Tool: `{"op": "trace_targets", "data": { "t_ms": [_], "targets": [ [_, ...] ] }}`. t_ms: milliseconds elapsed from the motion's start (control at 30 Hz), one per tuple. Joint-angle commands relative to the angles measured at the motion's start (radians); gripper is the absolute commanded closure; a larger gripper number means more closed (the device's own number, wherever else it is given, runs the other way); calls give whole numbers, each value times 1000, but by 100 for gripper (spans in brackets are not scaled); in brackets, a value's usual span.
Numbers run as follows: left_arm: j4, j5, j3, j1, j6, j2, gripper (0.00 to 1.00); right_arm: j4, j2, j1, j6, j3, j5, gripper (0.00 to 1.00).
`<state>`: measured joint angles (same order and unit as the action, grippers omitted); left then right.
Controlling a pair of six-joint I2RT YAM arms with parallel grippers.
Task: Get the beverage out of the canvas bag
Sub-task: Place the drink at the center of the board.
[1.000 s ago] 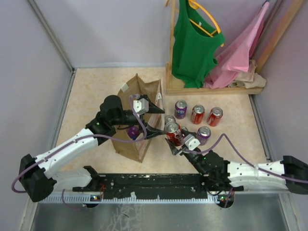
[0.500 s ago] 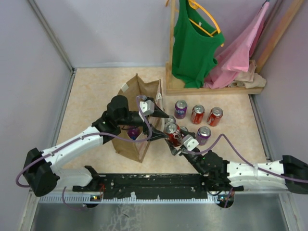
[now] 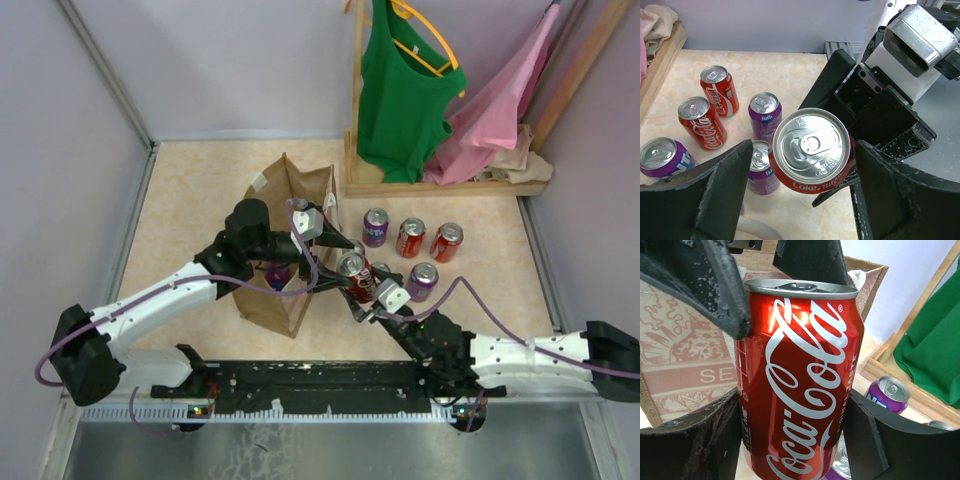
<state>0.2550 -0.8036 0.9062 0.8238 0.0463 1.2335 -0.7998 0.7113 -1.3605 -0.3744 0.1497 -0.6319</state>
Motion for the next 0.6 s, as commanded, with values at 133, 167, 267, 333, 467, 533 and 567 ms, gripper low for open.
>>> {"op": "trace_targets", "data": {
  "t_ms": [133,167,267,333,467,533,567],
  "targets": [
    [63,-21,-4,9,-25,20,27,-153,21,-8,0,85,24,100],
    [61,-20,-4,9,-26,23,28,-158,23,-7,-1,85,25,100],
    [52,-20,-4,8,-26,24,24,-162,27,-7,-1,88,26,100],
    [45,-18,-6,9,-25,22,17,-165,27,-7,-5,89,26,100],
    [30,-17,-11,9,-14,11,1,-170,24,-7,-15,93,26,100],
    [22,-14,-17,9,-6,2,0,-175,22,-8,-20,94,25,100],
    [21,-9,-20,9,-2,-2,0,-179,20,-8,-22,93,24,100]
  ]
}}
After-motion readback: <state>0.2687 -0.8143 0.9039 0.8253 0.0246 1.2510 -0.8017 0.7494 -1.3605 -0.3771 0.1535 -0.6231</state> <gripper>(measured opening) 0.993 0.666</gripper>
